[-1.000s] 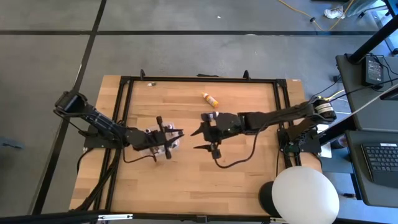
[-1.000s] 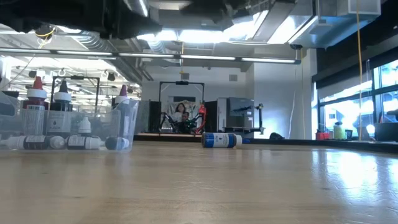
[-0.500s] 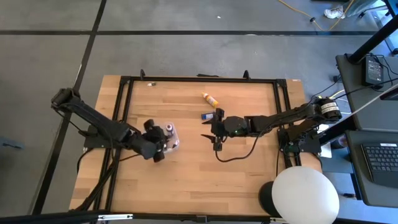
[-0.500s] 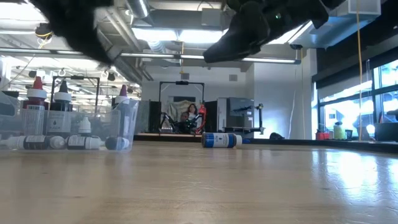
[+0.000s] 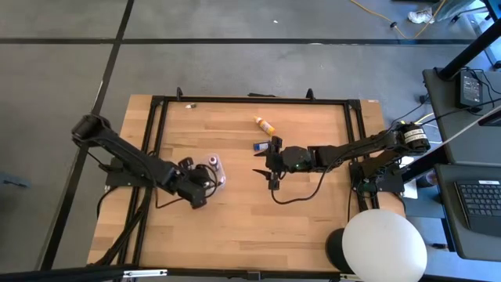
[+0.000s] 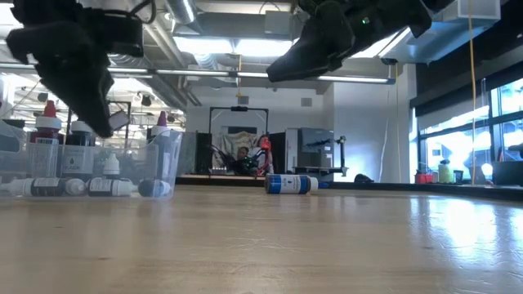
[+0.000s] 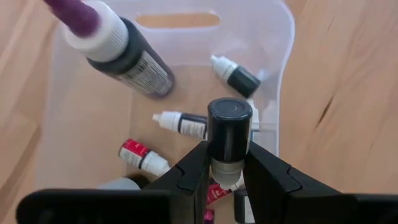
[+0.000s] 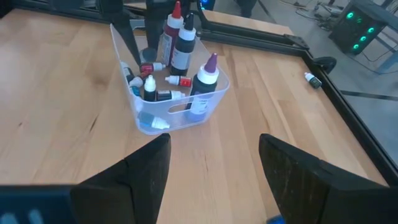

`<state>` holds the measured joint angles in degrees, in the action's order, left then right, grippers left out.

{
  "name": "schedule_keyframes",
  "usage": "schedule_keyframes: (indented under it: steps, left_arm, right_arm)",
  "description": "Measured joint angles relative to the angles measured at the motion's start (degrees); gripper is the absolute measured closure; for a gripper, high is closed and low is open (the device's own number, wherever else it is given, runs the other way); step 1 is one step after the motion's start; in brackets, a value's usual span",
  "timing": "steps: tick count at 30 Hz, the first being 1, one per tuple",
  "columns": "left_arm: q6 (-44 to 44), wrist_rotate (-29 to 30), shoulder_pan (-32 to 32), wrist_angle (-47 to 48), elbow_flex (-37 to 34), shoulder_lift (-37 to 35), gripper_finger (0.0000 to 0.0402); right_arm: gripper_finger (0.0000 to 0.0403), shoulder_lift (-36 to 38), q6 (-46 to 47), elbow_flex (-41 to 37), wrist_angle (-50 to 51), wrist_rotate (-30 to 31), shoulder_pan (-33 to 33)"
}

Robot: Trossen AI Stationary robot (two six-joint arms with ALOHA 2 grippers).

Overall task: Pick & Place food coloring
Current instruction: Put the small purple food coloring bottle into the transparent bin

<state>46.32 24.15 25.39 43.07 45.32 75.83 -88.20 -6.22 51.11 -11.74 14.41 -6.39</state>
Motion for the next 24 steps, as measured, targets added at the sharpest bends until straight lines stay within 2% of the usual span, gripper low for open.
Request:
schedule_keyframes:
  steps: [13, 18, 24]
  left_arm:
    - [-0.2, -1.0, 0.0, 0.2, 0.0, 1.9, 0.0316]
    - [-0.8, 2.0, 0.0, 0.5, 0.0, 1.9, 0.0315]
    - [2.9, 6.3, 0.0, 0.5, 0.0, 1.9, 0.0315]
  right_arm:
    - [0.0156, 0.0, 0.0, 0.0, 0.3, -0.1, 0.0]
    - [0.0156, 0.0, 0.1, 0.0, 0.3, 0.0, 0.0]
    - [0.0156, 0.0, 0.1, 0.0, 0.3, 0.0, 0.0]
